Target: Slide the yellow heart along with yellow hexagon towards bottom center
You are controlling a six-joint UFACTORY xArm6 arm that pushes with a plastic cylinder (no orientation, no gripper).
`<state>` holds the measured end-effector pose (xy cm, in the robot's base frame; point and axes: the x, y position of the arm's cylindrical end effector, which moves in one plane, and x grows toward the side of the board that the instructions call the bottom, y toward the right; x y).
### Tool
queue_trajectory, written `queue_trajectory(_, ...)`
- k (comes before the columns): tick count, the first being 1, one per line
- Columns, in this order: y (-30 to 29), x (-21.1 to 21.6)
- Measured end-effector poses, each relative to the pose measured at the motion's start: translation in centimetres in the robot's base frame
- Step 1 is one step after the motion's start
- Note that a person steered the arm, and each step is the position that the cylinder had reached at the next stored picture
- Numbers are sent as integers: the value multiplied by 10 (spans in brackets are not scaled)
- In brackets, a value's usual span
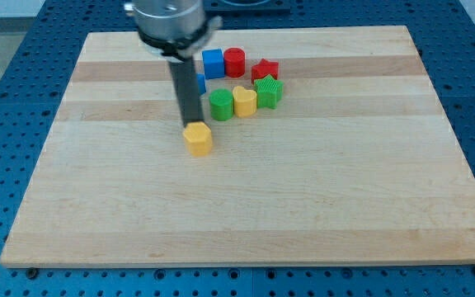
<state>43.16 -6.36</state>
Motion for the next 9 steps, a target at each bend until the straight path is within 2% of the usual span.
queue_trajectory(1, 50, 30)
queue_trajectory(3, 56, -5)
queue_trajectory(4, 88, -9)
queue_trajectory(5, 98, -47)
queue_trajectory(6, 71, -62)
queue_trajectory(7, 26, -54)
queue_trajectory(9, 21, -85)
